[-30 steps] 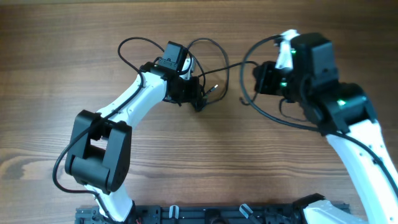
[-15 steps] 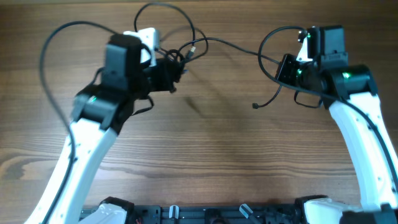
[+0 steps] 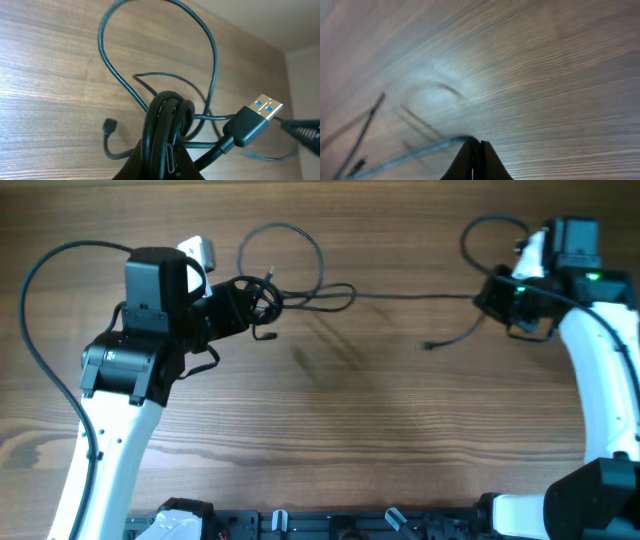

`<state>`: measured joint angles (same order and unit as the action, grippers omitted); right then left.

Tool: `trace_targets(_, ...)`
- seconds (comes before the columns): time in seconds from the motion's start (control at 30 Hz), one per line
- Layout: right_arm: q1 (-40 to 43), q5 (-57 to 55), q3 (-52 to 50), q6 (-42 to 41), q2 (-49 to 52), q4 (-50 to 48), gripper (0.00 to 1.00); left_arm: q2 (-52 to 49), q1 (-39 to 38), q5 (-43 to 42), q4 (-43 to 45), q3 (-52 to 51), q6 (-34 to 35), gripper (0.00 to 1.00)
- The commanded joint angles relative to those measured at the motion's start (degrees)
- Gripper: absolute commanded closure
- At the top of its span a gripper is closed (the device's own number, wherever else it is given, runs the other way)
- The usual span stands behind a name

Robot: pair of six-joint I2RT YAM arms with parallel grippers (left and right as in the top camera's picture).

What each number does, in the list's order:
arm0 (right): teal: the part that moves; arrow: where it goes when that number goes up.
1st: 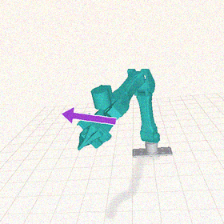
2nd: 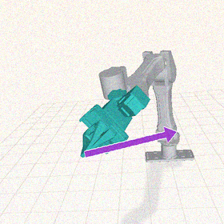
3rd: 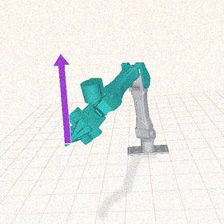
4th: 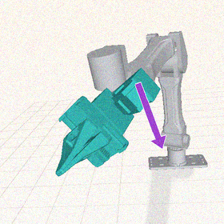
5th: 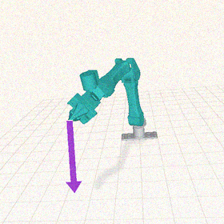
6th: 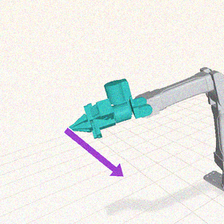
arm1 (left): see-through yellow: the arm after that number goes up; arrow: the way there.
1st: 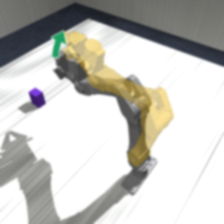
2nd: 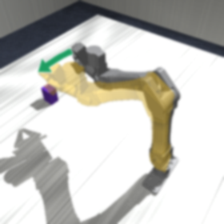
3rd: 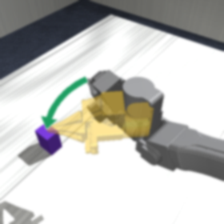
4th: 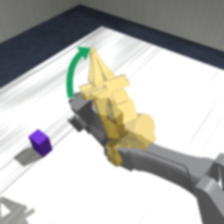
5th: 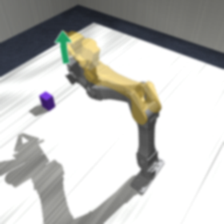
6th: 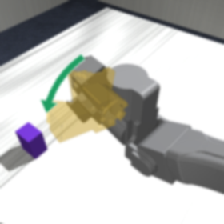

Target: Untangle cables

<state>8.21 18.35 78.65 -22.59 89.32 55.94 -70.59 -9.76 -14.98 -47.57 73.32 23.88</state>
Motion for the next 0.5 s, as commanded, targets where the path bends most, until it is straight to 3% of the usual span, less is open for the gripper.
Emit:
trace_targets(0.0, 10.91, -5.33, 1.27, -0.52, 0.92, 0.35, 0.94, 0.07, 1.79, 7.85, 0.15, 0.17, -4.2, 0.96)
trace_targets(0.13, 19.02, -4.2, 1.27, 0.15, 0.92, 0.85, 0.94, 0.07, 1.79, 11.43, 0.13, 0.17, -4.2, 0.96)
trace_targets(0.2, 20.76, 1.73, 1.27, 4.72, 0.92, 0.79, 0.92, 0.07, 1.79, 10.97, 0.11, 0.17, -4.2, 0.96)
trace_targets(0.3, 19.08, 16.74, 1.27, 20.37, 0.9, 1.38, 0.72, -0.11, 1.77, 5.22, 0.66, 0.17, -4.24, 0.96)
trace_targets(0.33, 17.7, 20.48, 1.27, 24.39, 0.9, 1.92, 0.6, -0.44, 1.73, 2.1, 1.11, 0.17, -4.57, 0.96)
trace_targets(0.4, 14.03, 25.64, 1.27, 29.09, 0.85, 2.14, 0.48, -1.46, 1.73, -6.97, 2.19, 0.17, -7.43, 0.96)
trace_targets(0.47, 9.99, 28.0, 1.29, 30.16, 0.44, 1.22, 0.43, -2.58, 1.73, -13.16, 3.13, 0.17, -7.41, 0.96)
